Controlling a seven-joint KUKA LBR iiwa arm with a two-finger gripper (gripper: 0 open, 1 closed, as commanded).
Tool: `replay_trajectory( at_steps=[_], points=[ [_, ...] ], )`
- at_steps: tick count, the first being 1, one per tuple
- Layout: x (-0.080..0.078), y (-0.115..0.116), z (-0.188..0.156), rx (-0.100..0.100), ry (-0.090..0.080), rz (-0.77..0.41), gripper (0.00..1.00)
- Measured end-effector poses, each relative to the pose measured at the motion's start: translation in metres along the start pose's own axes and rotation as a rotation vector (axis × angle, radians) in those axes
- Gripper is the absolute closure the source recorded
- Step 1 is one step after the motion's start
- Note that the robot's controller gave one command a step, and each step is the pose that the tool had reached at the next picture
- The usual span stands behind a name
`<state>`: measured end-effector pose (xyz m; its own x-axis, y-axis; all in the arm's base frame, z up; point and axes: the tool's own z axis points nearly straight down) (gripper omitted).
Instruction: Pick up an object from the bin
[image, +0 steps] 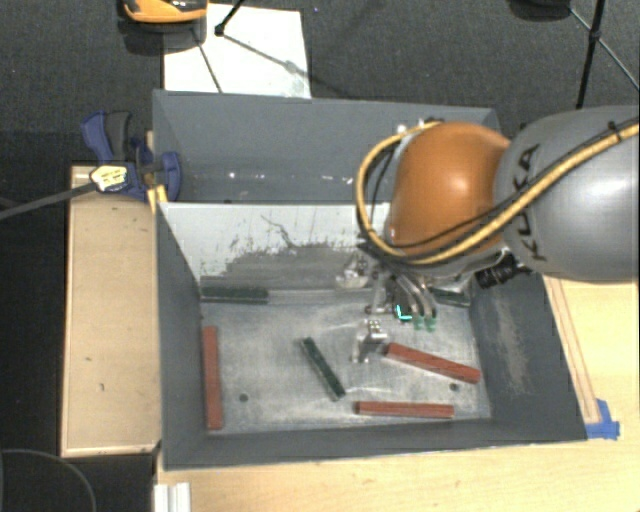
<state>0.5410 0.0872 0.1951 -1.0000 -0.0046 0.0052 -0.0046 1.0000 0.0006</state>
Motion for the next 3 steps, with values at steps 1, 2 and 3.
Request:
replay_trajectory(
  at_steps=[1, 2, 3],
  points=[
    [-0.002, 0.000, -0.004, -0.001, -0.008, 0.002, 0.00],
    [-0.013, -0.042, 0.039, -0.003, -0.017, 0.002, 0.00],
    [-0.014, -0.059, 0.089, 0.002, -0.008, -0.185, 0.00]
  ],
)
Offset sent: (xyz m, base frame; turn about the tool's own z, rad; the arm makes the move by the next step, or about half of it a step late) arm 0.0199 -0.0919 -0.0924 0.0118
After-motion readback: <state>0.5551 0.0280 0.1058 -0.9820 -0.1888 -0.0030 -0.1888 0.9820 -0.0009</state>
